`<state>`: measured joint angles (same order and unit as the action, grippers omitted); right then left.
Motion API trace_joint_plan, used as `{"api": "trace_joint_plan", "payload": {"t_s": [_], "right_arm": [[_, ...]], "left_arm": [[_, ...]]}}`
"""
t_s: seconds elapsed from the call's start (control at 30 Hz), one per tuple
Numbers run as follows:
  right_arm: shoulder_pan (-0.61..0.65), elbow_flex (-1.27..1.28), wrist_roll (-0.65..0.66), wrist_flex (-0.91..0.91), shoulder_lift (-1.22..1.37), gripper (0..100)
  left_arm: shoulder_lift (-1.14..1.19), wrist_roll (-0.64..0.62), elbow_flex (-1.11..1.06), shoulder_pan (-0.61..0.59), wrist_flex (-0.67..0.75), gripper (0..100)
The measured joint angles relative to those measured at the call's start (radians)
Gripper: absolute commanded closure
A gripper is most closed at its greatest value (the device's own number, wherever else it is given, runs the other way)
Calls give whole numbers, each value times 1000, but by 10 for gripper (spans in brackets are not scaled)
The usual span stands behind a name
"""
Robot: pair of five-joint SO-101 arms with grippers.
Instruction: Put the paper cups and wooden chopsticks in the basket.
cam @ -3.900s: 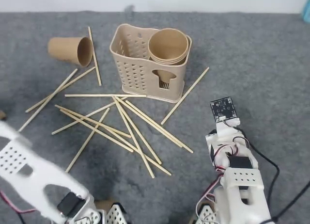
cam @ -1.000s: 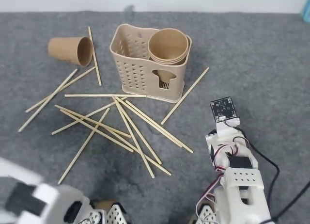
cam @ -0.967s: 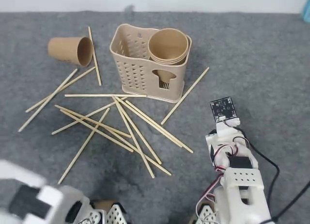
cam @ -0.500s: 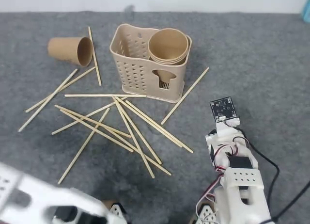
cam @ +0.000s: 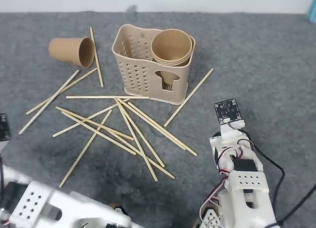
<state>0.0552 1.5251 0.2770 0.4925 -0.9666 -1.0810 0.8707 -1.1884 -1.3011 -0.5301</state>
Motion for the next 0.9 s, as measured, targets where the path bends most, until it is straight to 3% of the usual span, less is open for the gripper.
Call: {"api": "trace_joint_plan", "payload": {"t_s": [0.57,0.9], "right_arm": [[0,15,0,0,0,989],[0,15,0,0,0,989]], "left_arm": [[278,61,-6,0,321,804],[565,63,114,32,358,804]]}}
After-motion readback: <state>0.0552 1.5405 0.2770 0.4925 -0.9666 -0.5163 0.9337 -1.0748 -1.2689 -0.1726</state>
